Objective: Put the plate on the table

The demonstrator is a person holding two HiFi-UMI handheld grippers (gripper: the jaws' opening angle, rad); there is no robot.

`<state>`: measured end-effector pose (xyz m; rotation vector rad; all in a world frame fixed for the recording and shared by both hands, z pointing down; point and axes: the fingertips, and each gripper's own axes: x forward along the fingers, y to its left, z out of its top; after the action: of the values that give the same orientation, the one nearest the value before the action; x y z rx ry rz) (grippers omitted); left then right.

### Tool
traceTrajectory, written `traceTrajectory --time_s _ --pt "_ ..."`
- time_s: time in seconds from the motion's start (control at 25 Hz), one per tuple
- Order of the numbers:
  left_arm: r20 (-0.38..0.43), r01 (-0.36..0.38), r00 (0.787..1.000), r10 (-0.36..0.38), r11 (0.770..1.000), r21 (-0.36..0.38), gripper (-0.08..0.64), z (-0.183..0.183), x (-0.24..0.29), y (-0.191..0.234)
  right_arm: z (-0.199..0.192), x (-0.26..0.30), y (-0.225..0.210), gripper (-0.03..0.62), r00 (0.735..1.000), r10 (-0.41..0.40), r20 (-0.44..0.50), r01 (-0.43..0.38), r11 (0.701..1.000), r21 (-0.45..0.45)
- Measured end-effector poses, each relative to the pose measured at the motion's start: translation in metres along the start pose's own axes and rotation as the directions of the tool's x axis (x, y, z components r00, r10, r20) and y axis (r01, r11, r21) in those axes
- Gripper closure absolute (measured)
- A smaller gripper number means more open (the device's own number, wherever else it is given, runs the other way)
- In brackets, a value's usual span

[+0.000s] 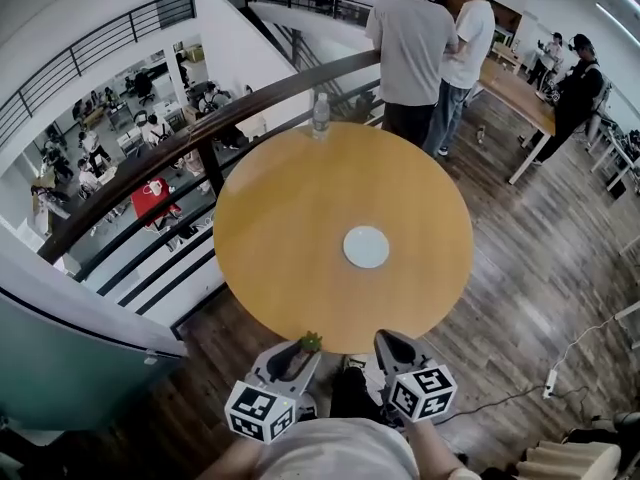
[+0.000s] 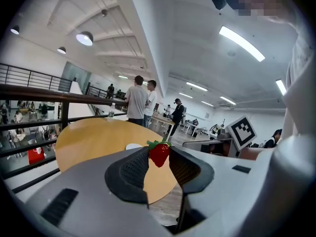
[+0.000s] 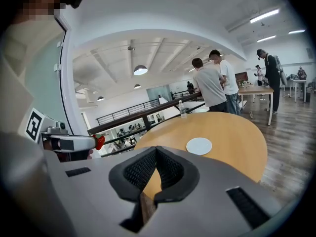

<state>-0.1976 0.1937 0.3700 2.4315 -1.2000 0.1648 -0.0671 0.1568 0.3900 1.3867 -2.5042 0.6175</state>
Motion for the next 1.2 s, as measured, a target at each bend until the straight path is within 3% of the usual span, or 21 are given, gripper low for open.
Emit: traceTrajectory --time_s 0.28,0.76,1.2 --pt "-0.02 -0.022 1.0 0.022 1.0 -0.011 0.416 0.018 0.062 0.022 0.021 0.017 -0.053 0.568 1.0 -0.008 -0.009 0.007 0.998 -0.059" --pt "-0.052 -0.062 0.997 0.061 0.998 -0.016 0.416 0.06 0.203 0.033 0.069 0.061 -0.181 0.568 0.999 0.017 -0.039 -0.019 0.999 -0.044" --pt "-0.113 -0.13 0.985 0.126 0.991 -0.023 0.416 0.065 0.263 0.046 0.081 0.097 -0.239 0.568 0.996 0.063 -0.07 -0.064 0.998 -0.02"
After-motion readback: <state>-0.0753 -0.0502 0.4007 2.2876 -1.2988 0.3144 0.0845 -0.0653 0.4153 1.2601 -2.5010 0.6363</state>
